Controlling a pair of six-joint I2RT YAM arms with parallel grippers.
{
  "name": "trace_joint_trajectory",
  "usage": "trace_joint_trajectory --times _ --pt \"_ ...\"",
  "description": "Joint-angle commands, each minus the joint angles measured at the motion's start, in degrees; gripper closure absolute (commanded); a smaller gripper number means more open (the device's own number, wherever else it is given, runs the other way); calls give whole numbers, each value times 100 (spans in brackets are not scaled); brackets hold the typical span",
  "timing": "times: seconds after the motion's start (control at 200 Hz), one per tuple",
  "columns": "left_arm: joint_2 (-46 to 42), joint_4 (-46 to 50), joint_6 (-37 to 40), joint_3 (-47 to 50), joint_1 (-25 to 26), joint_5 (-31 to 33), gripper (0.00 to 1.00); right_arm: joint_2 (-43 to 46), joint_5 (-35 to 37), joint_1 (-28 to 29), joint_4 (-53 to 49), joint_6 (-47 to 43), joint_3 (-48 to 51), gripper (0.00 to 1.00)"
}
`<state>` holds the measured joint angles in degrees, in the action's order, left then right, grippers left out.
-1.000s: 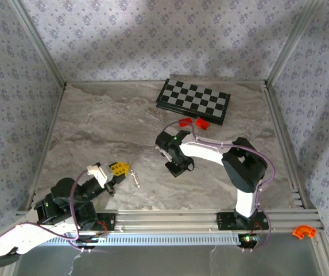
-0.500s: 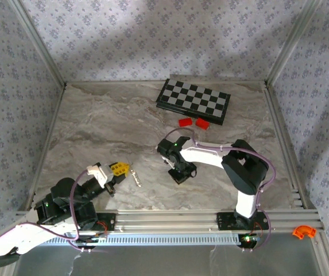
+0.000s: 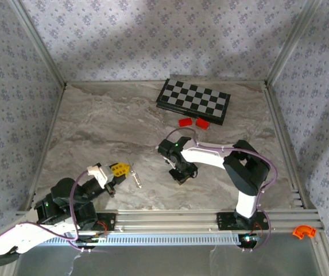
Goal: Put the keys on the keyring
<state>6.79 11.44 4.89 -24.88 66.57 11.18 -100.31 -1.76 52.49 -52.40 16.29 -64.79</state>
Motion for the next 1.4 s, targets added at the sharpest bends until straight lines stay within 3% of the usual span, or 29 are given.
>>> trace_joint_trajectory --times 0.0,0.215,0.395,0.69,0.925,1.394 --pt "-71 -204 30 -34 58 27 100 470 -102 -2 84 285 230 58" --pt "-62 -213 6 -43 66 9 100 1475 -597 -131 1106 767 1230 48" --pt "-64 -204 -30 -59 62 -45 100 2160 -1065 -416 2197 989 2036 46" --pt "-63 -220 -35 -52 65 -89 100 2543 -1594 -806 3111 924 2774 53" --pt "-64 -226 -39 -48 62 -90 100 2523 -1523 -861 3337 837 2970 63" --pt "-84 -222 -40 -52 64 -90 100 2320 -1338 -833 3377 709 2961 69"
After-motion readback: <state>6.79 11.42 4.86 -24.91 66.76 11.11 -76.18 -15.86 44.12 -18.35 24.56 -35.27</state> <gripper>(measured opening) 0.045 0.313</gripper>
